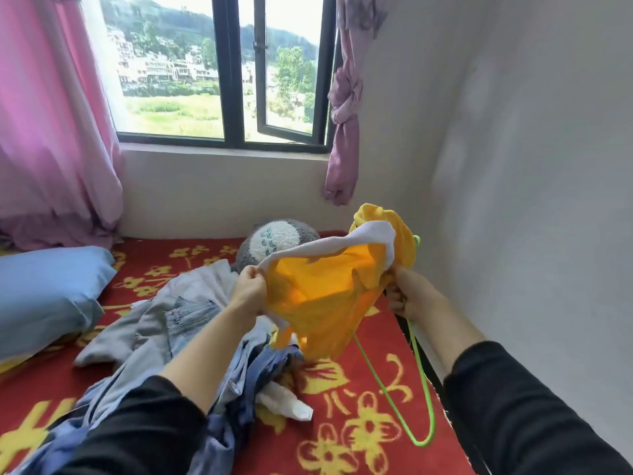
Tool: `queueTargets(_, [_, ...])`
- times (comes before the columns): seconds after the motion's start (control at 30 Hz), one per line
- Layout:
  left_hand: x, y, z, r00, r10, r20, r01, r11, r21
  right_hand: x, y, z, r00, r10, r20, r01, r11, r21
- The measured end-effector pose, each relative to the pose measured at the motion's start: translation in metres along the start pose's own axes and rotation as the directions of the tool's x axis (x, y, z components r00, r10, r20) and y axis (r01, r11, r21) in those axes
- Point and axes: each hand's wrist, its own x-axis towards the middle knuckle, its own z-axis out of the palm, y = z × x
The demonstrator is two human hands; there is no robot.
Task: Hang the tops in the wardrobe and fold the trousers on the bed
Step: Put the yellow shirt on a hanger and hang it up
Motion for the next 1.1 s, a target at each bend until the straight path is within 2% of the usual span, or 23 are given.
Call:
queueTargets(0.07, [0.003,0.018,-0.004,0.996,0.071,-0.061,-0.073,0.997,-0.028,0.003,0.013,-0.008,0.997,0.001,-0.075,-0.008,0.996,-0.088])
queueTargets(0.13, [0.001,0.031,-0.003,0.992,0.122,-0.038,-0.121,0.992,0.032,0.005,0.028,-0.015,0.99,-0.018,-0.14,-0.012,0.977,-0.213])
queueTargets(0.23, [-0.005,0.043,0.0,0.993,0.116,0.027,-0.118,0.982,0.145,0.009,0.047,-0.025,0.976,-0.04,-0.213,-0.041,0.93,-0.364])
queueTargets(0.3, [-0.01,0.044,0.002,0.997,0.063,0.043,-0.069,0.985,0.161,0.01,0.057,-0.034,0.966,-0.059,-0.252,-0.081,0.856,-0.511])
queueTargets(0.4, [-0.025,0.042,0.004,0.99,-0.052,0.128,0.02,0.97,0.241,0.013,0.067,-0.051,0.932,-0.164,-0.322,-0.148,0.64,-0.754])
queueTargets(0.43, [-0.026,0.039,0.004,0.984,-0.082,0.159,0.03,0.952,0.303,0.016,0.07,-0.056,0.919,-0.211,-0.333,-0.146,0.602,-0.785])
queueTargets(0.5, [-0.024,0.032,0.006,0.973,-0.136,0.185,0.05,0.912,0.407,0.018,0.071,-0.062,0.893,-0.323,-0.312,-0.059,0.605,-0.794])
queueTargets(0.57, [-0.021,0.021,0.009,0.967,-0.172,0.189,0.078,0.904,0.42,0.016,0.066,-0.057,0.876,-0.394,-0.277,0.105,0.718,-0.688])
queueTargets(0.6, [-0.02,0.016,0.011,0.965,-0.184,0.188,0.094,0.909,0.405,0.014,0.063,-0.052,0.881,-0.394,-0.264,0.208,0.821,-0.532])
queueTargets(0.63, [-0.02,0.011,0.014,0.963,-0.191,0.188,0.105,0.915,0.39,0.012,0.059,-0.045,0.894,-0.374,-0.247,0.298,0.908,-0.294])
queueTargets(0.67, [-0.021,0.006,0.016,0.962,-0.193,0.192,0.11,0.921,0.375,0.008,0.054,-0.038,0.909,-0.354,-0.22,0.352,0.935,-0.046])
queueTargets(0.7, [-0.022,0.001,0.017,0.961,-0.196,0.197,0.114,0.924,0.365,0.005,0.048,-0.031,0.921,-0.343,-0.183,0.372,0.915,0.156])
queueTargets(0.77, [-0.026,-0.007,0.018,0.954,-0.21,0.213,0.126,0.928,0.35,-0.001,0.037,-0.017,0.935,-0.341,-0.096,0.35,0.85,0.393])
queueTargets(0.93, [-0.033,-0.009,0.009,0.935,-0.214,0.284,0.146,0.959,0.244,-0.01,0.034,0.015,0.944,-0.325,0.053,0.239,0.786,0.57])
queueTargets(1.1, [-0.033,0.004,-0.016,0.933,-0.208,0.294,0.183,0.977,0.108,-0.006,0.06,0.038,0.973,-0.195,0.125,0.071,0.764,0.641])
